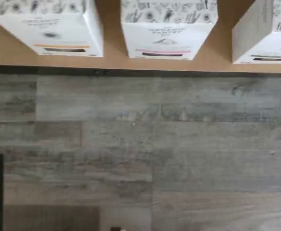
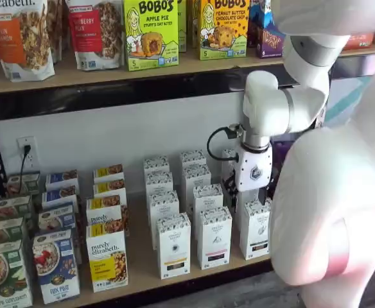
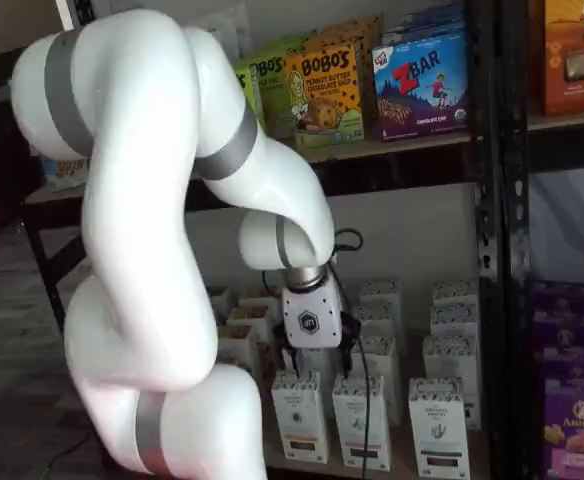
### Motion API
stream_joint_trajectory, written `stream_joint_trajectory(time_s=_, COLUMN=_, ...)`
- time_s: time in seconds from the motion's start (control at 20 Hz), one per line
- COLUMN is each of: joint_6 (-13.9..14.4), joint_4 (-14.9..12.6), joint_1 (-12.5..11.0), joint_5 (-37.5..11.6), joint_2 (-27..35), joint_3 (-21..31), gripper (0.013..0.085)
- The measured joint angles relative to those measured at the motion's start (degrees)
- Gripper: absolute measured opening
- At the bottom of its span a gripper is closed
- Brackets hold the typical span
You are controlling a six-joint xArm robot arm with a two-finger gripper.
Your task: Pick up the white box with a green strip in the middle, on the bottom shelf, the sixth box from the left
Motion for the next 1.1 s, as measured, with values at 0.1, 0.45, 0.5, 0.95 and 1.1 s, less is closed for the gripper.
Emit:
stream_joint_trajectory(time_s=0.1, joint_6=-2.11, joint_4=0.43, joint_1=-1.70, joint_5=-2.98, joint_2=4.43, joint_3=-1.26, gripper=0.0850)
stream_joint_trajectory(time_s=0.45, joint_6=-5.61, joint_4=-1.43, joint_1=-6.86, joint_5=-9.89, joint_2=17.47, joint_3=-7.08, gripper=0.0850)
stream_joint_trajectory(time_s=0.5, joint_6=-6.25, joint_4=-1.27, joint_1=-7.32, joint_5=-10.43, joint_2=18.86, joint_3=-7.89, gripper=0.0850)
stream_joint_trajectory(time_s=0.95, joint_6=-10.90, joint_4=0.06, joint_1=-10.64, joint_5=-13.37, joint_2=29.91, joint_3=-16.68, gripper=0.0850)
stream_joint_trajectory(time_s=1.1, joint_6=-9.87, joint_4=-1.50, joint_1=-11.14, joint_5=-13.20, joint_2=32.84, joint_3=-19.67, gripper=0.0850)
